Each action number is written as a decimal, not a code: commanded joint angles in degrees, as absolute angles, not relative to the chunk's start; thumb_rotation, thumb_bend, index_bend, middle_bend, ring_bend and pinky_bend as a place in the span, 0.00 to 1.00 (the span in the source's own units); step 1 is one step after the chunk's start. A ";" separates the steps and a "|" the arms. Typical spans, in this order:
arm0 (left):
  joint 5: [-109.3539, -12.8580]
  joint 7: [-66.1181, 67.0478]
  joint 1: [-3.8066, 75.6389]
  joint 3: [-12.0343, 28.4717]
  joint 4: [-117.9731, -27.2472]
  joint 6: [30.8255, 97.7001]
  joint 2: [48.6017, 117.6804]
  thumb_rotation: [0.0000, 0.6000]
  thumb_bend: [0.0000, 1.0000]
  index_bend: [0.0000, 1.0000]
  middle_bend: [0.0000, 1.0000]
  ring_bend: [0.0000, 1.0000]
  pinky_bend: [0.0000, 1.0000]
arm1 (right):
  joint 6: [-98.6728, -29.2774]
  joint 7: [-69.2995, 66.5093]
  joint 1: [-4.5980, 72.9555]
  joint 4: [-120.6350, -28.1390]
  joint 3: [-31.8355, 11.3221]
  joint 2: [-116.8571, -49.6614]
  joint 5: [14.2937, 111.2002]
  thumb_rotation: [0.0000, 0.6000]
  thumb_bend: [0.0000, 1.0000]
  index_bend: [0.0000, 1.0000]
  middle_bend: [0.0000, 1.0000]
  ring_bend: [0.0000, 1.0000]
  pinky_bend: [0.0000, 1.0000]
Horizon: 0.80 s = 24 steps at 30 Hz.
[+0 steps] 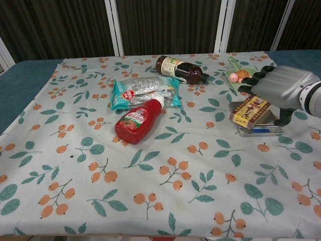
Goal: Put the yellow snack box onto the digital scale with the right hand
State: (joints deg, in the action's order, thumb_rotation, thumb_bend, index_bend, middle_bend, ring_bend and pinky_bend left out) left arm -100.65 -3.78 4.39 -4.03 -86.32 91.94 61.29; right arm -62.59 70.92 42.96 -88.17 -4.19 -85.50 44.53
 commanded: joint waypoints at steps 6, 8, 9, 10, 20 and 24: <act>-100.83 -3.85 4.24 -3.82 -86.02 92.68 61.27 1.00 0.45 0.00 0.00 0.00 0.11 | -73.65 49.06 33.40 -99.39 -1.02 -76.33 61.84 1.00 0.26 0.00 0.00 0.00 0.00; -100.88 -3.56 4.12 -3.66 -85.85 93.12 61.44 1.00 0.45 0.00 0.00 0.00 0.11 | -80.43 37.96 27.48 -100.85 2.14 -73.20 70.59 1.00 0.25 0.00 0.00 0.00 0.00; -100.95 -3.28 3.99 -3.56 -85.73 93.49 61.60 1.00 0.45 0.00 0.00 0.00 0.11 | -84.42 32.33 23.81 -100.29 4.41 -71.71 74.49 1.00 0.25 0.00 0.00 0.00 0.00; -101.00 -2.98 3.90 -3.48 -85.66 93.75 61.72 1.00 0.45 0.00 0.00 0.00 0.11 | -87.31 28.68 21.09 -99.48 5.85 -70.90 76.48 1.00 0.25 0.00 0.00 0.00 0.00; -100.32 1.09 3.51 -2.92 -85.78 93.64 63.38 1.00 0.45 0.00 0.00 0.00 0.11 | -96.80 11.78 9.59 -90.75 7.34 -70.63 82.71 1.00 0.24 0.00 0.00 0.00 0.00; -100.34 1.92 3.41 -3.15 -85.96 93.33 63.36 1.00 0.45 0.00 0.00 0.00 0.11 | -96.31 11.29 9.28 -90.51 6.56 -70.67 83.48 1.00 0.24 0.00 0.00 0.00 0.00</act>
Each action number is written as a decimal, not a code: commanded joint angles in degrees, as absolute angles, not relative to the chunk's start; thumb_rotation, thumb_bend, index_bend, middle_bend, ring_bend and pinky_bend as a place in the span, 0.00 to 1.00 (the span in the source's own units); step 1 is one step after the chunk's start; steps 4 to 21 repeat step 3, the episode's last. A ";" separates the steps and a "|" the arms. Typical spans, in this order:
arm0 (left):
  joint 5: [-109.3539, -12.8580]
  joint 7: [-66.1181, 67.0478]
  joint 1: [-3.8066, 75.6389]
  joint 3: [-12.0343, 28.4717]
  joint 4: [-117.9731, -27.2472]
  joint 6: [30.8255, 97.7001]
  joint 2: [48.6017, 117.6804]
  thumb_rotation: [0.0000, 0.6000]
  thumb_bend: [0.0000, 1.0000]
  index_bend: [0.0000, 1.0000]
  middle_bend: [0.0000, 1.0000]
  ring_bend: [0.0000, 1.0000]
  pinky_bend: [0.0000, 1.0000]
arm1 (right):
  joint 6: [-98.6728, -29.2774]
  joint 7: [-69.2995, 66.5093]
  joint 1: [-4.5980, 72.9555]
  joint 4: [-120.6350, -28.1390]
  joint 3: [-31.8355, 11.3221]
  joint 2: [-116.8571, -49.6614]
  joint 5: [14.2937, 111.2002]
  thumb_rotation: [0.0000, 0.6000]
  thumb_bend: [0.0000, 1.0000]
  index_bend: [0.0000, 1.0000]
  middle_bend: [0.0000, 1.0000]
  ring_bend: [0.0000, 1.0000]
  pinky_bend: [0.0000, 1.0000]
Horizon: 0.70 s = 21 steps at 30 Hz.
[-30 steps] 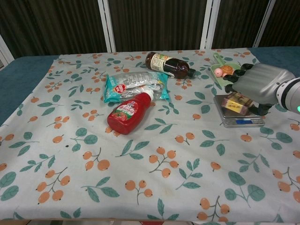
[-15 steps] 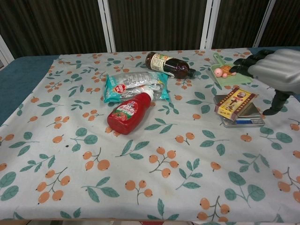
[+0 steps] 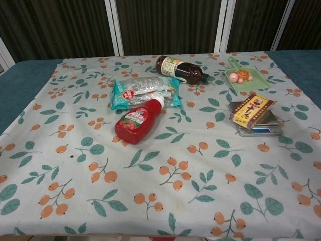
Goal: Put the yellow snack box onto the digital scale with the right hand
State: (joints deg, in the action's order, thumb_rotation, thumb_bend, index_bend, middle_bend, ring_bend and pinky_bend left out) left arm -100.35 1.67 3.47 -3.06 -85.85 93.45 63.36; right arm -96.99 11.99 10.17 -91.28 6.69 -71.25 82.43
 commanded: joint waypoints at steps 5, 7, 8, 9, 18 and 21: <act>-100.33 2.14 3.36 -3.18 -86.02 93.30 63.32 1.00 0.45 0.00 0.00 0.00 0.11 | -95.99 11.17 9.02 -90.53 6.29 -70.61 83.48 1.00 0.22 0.00 0.00 0.00 0.00; -100.33 2.14 3.36 -3.18 -86.02 93.30 63.32 1.00 0.45 0.00 0.00 0.00 0.11 | -95.99 11.17 9.02 -90.53 6.29 -70.61 83.48 1.00 0.22 0.00 0.00 0.00 0.00; -100.33 2.14 3.36 -3.18 -86.02 93.30 63.32 1.00 0.45 0.00 0.00 0.00 0.11 | -95.99 11.17 9.02 -90.53 6.29 -70.61 83.48 1.00 0.22 0.00 0.00 0.00 0.00; -100.33 2.14 3.36 -3.18 -86.02 93.30 63.32 1.00 0.45 0.00 0.00 0.00 0.11 | -95.99 11.17 9.02 -90.53 6.29 -70.61 83.48 1.00 0.22 0.00 0.00 0.00 0.00; -100.33 2.14 3.36 -3.18 -86.02 93.30 63.32 1.00 0.45 0.00 0.00 0.00 0.11 | -95.99 11.17 9.02 -90.53 6.29 -70.61 83.48 1.00 0.22 0.00 0.00 0.00 0.00; -100.33 2.14 3.36 -3.18 -86.02 93.30 63.32 1.00 0.45 0.00 0.00 0.00 0.11 | -95.99 11.17 9.02 -90.53 6.29 -70.61 83.48 1.00 0.22 0.00 0.00 0.00 0.00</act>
